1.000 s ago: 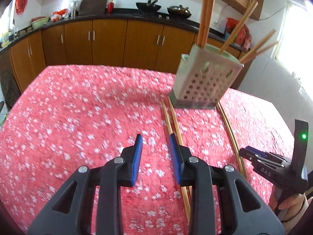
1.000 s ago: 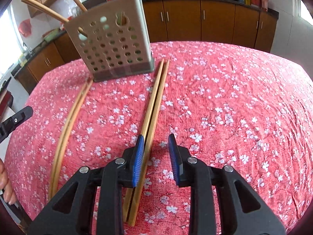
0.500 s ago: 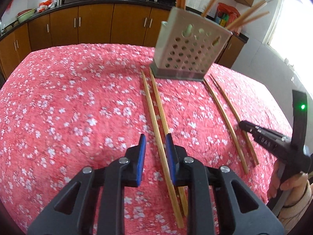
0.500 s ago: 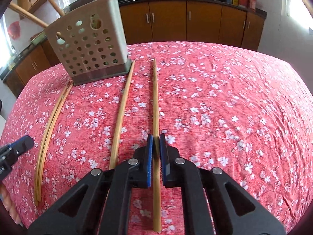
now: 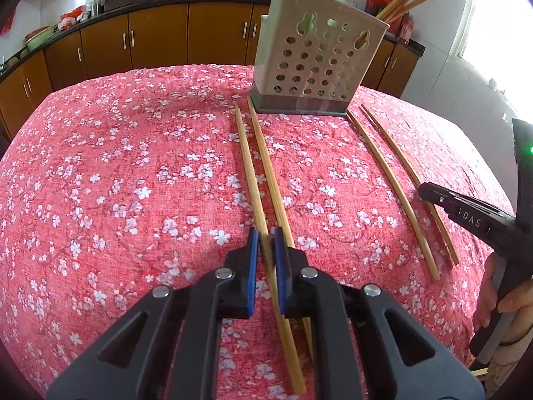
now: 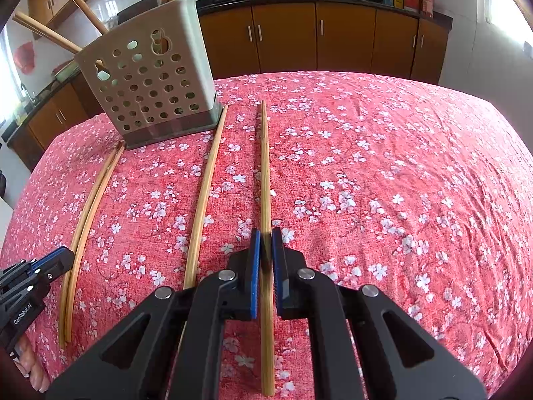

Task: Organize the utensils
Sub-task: 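Lower each tool onto another bamboo chopstick on the cloth and close it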

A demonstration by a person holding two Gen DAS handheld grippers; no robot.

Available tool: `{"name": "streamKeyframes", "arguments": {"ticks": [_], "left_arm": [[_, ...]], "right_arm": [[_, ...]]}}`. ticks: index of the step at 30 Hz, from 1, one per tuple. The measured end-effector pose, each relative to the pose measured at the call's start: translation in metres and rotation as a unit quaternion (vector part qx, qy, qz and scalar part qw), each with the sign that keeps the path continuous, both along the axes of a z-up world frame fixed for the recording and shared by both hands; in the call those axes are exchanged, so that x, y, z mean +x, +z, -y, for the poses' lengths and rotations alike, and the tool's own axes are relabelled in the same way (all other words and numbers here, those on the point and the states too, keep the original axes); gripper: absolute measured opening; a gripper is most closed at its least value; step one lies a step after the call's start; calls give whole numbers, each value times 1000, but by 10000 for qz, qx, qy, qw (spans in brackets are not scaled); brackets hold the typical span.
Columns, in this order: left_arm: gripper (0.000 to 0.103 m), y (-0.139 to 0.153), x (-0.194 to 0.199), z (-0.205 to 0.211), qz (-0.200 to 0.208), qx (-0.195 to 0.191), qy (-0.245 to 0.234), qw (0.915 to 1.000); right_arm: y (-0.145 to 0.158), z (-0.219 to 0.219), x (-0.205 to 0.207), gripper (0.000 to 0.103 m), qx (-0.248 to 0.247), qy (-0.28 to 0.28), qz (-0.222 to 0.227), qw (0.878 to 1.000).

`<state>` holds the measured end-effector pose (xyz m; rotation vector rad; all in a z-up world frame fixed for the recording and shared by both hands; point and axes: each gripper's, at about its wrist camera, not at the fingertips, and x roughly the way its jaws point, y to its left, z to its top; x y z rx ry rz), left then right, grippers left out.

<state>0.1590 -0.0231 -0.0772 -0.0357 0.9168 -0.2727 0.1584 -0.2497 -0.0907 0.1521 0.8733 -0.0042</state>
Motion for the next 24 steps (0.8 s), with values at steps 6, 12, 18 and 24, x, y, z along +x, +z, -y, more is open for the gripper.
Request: {"name": "streamKeyframes", "arguments": {"ticks": [6, 12, 18, 24], "left_arm": [[8, -1, 8, -7, 81, 205, 179, 9996], [8, -1, 35, -42, 100, 362, 688, 9969], [9, 0, 55, -74, 89, 229, 970, 9950], [9, 1, 56, -81, 69, 26, 982, 9951]], "right_arm": [[1, -4, -3, 8, -96, 75, 39, 9999], [1, 9, 2, 8, -63, -93, 72, 9999], [1, 15, 10, 8, -69, -141, 106, 9998], [1, 16, 14, 9, 14, -124, 114, 9999]]}}
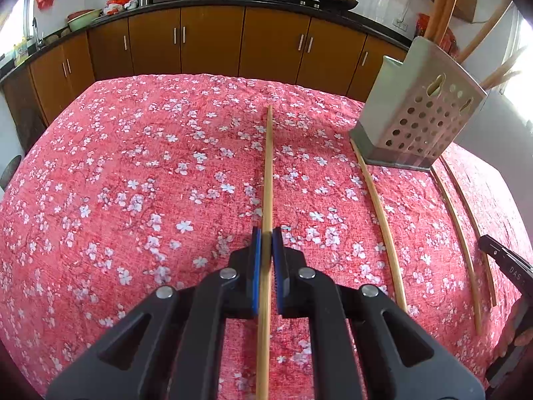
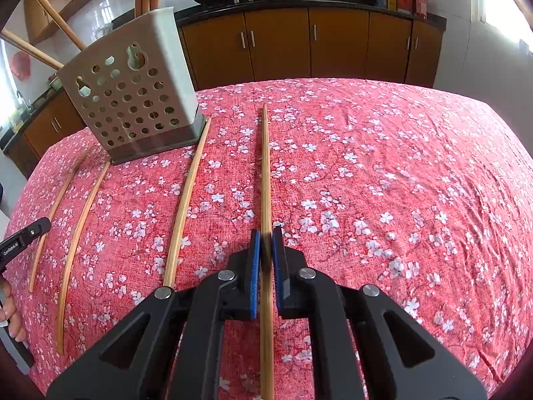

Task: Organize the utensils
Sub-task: 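Lower each tool onto another bamboo chopstick on the cloth and close it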

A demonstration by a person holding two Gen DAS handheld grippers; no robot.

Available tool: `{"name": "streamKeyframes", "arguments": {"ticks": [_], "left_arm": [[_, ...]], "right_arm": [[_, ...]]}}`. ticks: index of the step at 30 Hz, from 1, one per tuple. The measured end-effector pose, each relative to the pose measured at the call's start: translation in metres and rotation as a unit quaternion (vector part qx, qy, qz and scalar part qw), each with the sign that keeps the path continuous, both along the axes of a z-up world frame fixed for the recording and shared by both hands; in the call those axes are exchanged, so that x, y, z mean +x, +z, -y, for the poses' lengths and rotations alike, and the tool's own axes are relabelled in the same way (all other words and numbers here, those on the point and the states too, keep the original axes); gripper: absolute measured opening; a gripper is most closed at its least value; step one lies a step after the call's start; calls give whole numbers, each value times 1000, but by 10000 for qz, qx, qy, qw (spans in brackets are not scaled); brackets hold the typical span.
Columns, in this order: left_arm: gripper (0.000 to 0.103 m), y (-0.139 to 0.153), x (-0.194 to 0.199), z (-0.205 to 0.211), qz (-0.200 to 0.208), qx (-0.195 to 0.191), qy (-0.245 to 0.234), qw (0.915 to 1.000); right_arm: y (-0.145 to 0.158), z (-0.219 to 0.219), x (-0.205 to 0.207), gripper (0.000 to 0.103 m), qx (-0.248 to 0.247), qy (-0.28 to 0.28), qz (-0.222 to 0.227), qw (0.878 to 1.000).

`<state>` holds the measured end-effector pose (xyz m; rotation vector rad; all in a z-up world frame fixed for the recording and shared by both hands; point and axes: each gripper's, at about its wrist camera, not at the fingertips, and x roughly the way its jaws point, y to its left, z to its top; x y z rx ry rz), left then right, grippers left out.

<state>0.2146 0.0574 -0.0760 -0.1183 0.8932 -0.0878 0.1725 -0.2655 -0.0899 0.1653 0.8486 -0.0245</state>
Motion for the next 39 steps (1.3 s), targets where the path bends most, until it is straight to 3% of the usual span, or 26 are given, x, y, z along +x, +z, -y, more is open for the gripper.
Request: {"name": "streamKeyframes", "arguments": {"ticks": [5, 39], "left_arm": [[9, 2, -3, -7, -2, -155, 5, 9999], [10, 2, -6, -7, -6, -219, 25, 9998]], "right_arm": [[-1, -2, -1, 10, -64, -5, -7, 10000], [-2, -8, -2, 12, -170, 14, -8, 9999]]}}
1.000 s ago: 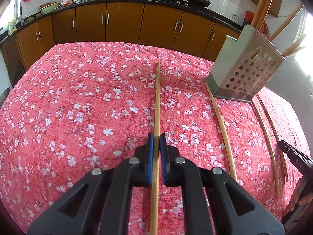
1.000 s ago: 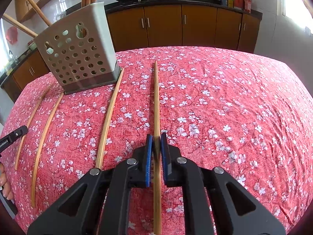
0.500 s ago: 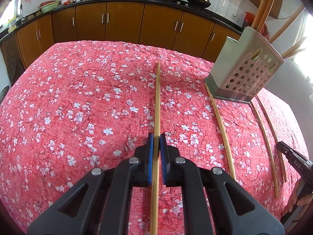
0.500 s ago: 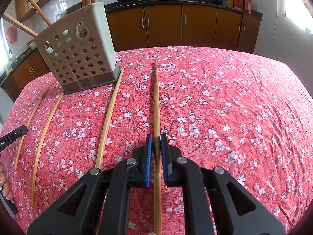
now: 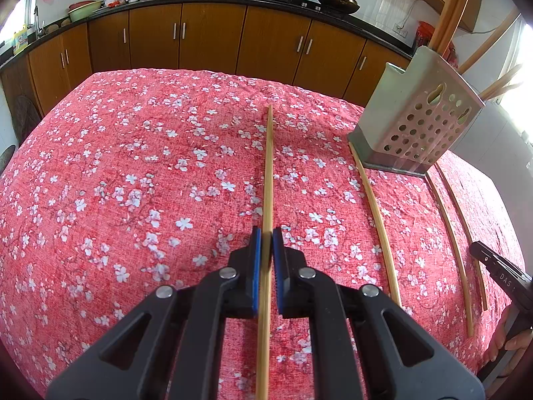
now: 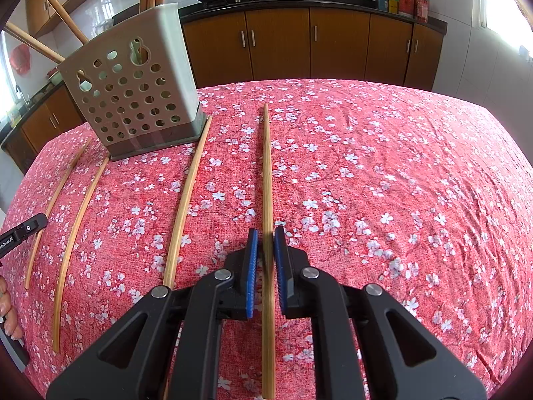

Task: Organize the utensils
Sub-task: 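Lower each tool onto another bamboo chopstick on the cloth and close it, then raise both held chopsticks upright over the utensil holder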

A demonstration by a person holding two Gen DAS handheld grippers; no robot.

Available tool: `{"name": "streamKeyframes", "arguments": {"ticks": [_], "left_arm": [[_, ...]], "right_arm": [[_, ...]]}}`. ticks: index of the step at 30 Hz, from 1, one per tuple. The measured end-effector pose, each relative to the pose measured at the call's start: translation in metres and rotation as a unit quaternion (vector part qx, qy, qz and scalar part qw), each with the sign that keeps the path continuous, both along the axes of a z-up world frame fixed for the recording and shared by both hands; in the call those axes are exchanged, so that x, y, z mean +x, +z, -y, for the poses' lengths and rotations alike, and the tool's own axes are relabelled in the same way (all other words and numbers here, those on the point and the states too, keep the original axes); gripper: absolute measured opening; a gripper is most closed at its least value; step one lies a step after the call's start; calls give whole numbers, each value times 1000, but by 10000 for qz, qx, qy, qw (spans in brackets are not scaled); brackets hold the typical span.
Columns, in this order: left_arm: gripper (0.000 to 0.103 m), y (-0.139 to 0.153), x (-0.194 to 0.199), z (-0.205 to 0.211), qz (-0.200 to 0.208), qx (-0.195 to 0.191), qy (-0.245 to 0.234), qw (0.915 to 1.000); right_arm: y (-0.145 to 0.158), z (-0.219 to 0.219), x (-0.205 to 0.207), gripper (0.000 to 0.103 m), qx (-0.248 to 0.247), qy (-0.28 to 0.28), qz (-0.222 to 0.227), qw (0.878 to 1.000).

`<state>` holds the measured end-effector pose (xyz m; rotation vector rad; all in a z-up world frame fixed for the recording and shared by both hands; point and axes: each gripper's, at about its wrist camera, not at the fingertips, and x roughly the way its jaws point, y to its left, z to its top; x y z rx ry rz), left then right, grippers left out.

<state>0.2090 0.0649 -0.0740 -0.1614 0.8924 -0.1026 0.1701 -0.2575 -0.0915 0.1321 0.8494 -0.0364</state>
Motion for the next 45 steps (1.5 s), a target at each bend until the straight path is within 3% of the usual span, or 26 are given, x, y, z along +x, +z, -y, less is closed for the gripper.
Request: {"name": "streamKeyframes", "arguments": {"ticks": [8, 19, 27, 32, 37, 41, 45], "left_arm": [[10, 0, 0, 0, 1, -4, -3, 10000], [10, 0, -1, 2, 2, 24, -14, 10000], [10, 1, -26, 12, -6, 114, -202, 9997], [9, 1, -37, 19, 0, 288, -314, 9991], [8, 1, -36, 18, 4, 363, -368, 9987], [8, 10, -37, 17, 151, 343, -403, 9985], [8, 36, -40, 16, 558, 295, -364, 9973]], "right_arm": [[0, -2, 0, 18, -45, 66, 0, 10000], [1, 3, -1, 18, 5, 95, 3, 10000], [0, 8, -21, 18, -62, 137, -7, 9999], [1, 10, -25, 9, -46, 88, -6, 10000], [3, 12, -27, 8, -40, 85, 18, 10000], [16, 13, -32, 8, -30, 29, 273, 9996], [38, 18, -38, 8, 44, -69, 651, 9978]]}}
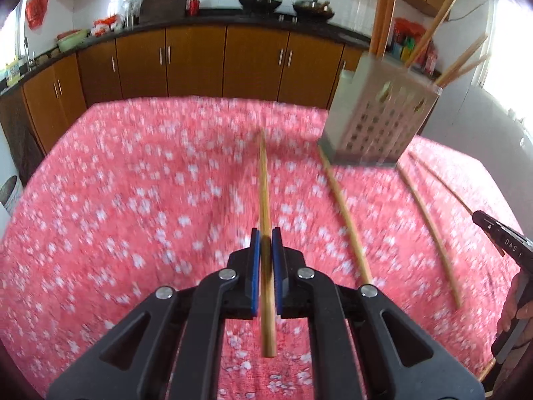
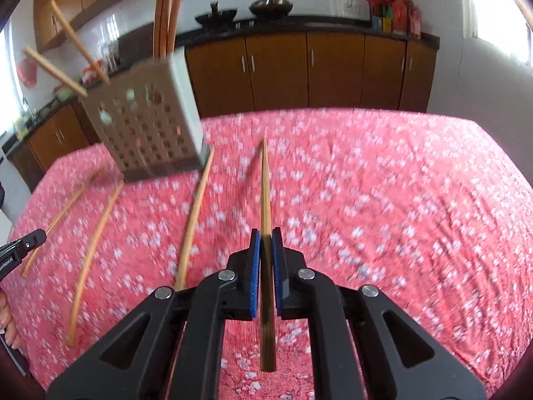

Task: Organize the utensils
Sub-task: 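Raise both held chopsticks upright over the utensil holder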

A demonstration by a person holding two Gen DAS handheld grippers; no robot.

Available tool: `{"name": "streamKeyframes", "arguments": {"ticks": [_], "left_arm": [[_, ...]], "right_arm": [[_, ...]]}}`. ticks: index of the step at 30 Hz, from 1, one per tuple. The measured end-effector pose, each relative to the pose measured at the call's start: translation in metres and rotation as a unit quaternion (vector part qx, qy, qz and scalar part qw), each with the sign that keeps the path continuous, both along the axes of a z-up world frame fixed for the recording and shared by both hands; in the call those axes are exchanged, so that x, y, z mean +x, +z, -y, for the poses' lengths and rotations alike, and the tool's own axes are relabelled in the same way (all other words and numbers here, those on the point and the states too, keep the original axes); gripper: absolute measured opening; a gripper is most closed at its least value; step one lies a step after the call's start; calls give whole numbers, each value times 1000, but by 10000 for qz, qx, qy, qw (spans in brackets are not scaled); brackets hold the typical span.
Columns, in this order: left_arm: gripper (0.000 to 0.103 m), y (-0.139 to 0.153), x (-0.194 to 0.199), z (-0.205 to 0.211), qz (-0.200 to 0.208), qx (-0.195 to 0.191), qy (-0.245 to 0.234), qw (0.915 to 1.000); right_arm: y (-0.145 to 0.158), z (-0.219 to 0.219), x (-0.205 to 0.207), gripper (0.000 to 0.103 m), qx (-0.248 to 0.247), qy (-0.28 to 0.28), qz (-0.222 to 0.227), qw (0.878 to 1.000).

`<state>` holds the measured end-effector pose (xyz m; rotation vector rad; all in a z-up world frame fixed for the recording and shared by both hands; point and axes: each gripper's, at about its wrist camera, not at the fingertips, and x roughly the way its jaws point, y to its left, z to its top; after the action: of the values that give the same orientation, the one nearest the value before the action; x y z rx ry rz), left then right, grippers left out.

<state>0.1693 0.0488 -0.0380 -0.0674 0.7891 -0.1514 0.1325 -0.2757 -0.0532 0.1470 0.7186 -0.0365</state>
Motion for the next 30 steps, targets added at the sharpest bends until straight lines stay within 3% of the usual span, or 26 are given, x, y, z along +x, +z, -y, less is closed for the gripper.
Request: {"name": "streamKeyframes", "arguments": {"ticks": [11, 20, 30], "left_arm": [[8, 73, -5, -8, 1072, -370, 265, 9932], [8, 102, -5, -9, 1335, -404, 111, 9902], [7, 165, -17, -1, 1890, -574, -266, 9799]], "right_arm": [[57, 12, -14, 8, 214, -157, 1044, 9942], [81, 14, -13, 8, 282, -179, 1373, 9900], [150, 16, -26, 8, 697, -10, 2266, 9715]]}}
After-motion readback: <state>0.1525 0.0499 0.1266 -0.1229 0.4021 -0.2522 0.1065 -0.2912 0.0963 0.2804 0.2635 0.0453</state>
